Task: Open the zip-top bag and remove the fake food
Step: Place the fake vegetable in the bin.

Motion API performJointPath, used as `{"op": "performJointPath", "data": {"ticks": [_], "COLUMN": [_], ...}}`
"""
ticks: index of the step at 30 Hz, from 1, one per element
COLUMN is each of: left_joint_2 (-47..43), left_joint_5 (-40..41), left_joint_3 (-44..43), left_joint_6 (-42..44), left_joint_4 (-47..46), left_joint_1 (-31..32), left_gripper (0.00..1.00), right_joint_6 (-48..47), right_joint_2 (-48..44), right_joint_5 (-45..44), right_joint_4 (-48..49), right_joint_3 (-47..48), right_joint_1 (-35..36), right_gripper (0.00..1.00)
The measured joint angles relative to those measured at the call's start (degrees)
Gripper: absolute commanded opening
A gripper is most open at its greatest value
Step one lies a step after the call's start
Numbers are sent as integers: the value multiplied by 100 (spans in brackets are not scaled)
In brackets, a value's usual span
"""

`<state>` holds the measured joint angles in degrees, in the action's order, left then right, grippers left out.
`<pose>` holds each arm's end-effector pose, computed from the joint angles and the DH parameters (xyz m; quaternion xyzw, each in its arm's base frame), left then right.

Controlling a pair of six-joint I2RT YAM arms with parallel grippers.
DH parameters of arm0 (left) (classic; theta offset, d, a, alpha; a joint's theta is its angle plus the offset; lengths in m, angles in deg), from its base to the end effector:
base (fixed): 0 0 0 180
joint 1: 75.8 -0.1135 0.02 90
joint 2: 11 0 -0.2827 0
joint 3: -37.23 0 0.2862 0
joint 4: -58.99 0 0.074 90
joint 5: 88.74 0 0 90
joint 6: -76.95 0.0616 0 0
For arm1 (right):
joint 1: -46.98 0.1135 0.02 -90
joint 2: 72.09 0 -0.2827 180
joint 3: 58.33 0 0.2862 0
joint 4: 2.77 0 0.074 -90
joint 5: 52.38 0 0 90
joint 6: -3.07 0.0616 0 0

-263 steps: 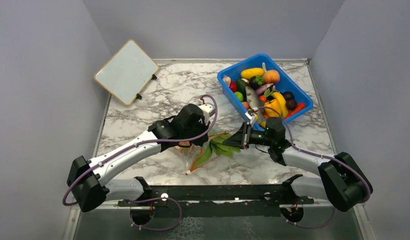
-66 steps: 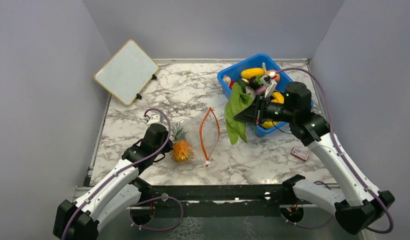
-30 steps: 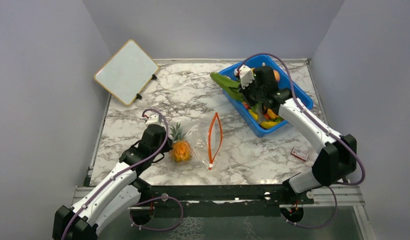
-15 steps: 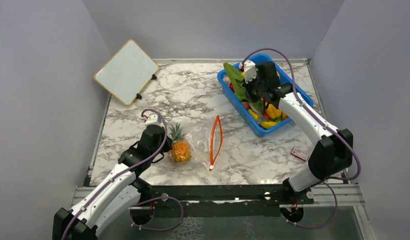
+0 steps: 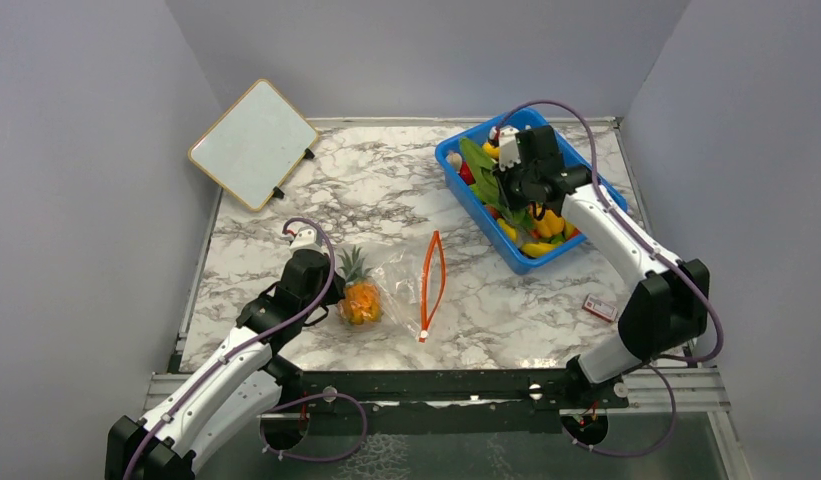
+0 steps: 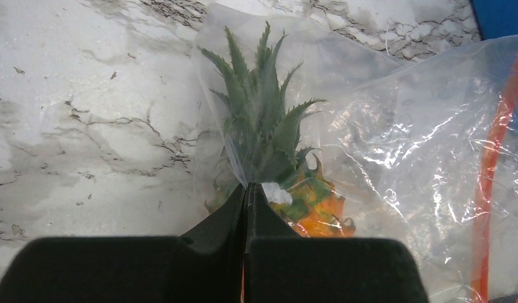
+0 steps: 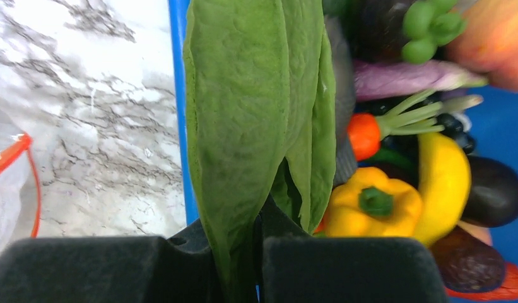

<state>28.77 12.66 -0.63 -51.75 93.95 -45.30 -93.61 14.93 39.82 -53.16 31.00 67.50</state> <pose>0.1753 -0.0891 0.2042 -0.1079 0.8846 -0.1796 0.4167 0.3568 0.1361 0.3065 -0.2262 0.9059 0.0609 0.3529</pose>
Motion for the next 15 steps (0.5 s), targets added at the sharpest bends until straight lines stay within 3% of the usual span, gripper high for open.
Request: {"op": "performJointPath", "data": {"ticks": [4,6,7,8,15], "left_joint_2": [-2,-11,-20,-39,-22], "left_joint_5": [-4,-9,-20,-44,-46], "left_joint_3": [0,0,0,0,0], "left_joint_6": [0,0,2,0,4], "left_joint_4": [0,0,0,0,-2], "left_joint_1": [0,0,0,0,0], "left_gripper": [0,0,0,0,0], "right_joint_6": [94,111,122,179,378], "right_joint_2": [531,774,881,988,538], "right_joint_5": [-11,46,70,68,2], "right_joint_4": [-131,-168,-197,-345,-531], "right_joint_3": [-35,-83,-85,-57,173], "right_joint_1": [0,0,0,0,-63], "right_gripper": [12,18,27,53,67]}}
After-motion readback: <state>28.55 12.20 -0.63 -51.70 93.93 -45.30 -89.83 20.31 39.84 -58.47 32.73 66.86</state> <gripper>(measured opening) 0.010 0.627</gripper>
